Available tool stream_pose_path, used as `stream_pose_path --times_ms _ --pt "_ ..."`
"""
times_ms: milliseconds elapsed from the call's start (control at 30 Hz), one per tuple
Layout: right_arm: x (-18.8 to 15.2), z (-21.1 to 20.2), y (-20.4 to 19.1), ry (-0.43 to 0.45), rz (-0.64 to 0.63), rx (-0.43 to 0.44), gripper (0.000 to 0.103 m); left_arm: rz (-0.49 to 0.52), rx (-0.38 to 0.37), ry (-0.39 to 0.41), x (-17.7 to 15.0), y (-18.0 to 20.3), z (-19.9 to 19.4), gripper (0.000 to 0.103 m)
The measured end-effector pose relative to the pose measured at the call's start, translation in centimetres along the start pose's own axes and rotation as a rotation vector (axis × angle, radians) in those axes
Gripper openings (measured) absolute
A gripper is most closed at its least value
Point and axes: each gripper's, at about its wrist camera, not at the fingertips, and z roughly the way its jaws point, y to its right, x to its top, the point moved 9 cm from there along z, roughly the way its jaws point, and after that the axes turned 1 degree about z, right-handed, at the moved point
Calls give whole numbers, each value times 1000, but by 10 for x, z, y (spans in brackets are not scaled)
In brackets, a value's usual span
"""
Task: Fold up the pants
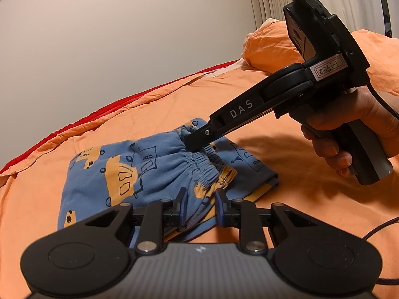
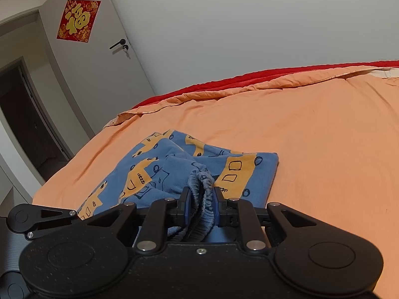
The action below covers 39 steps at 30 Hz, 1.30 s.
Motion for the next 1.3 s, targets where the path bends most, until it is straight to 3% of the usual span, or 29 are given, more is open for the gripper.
stream_pose_path --times_ms 67,200,300,700,1300 --pt "0 0 0 1 3 0 19 -1 1 0 0 0 0 25" --pt "0 -3 -1 13 10 7 10 0 -7 10 2 0 -2 9" --pt "0 -6 -4 33 7 3 9 15 -13 21 5 0 -4 4" --pt "9 -38 -1 90 56 -27 9 9 -65 74 24 8 -14 4" --pt "-11 -32 19 50 114 -74 9 14 -104 34 14 18 4 4"
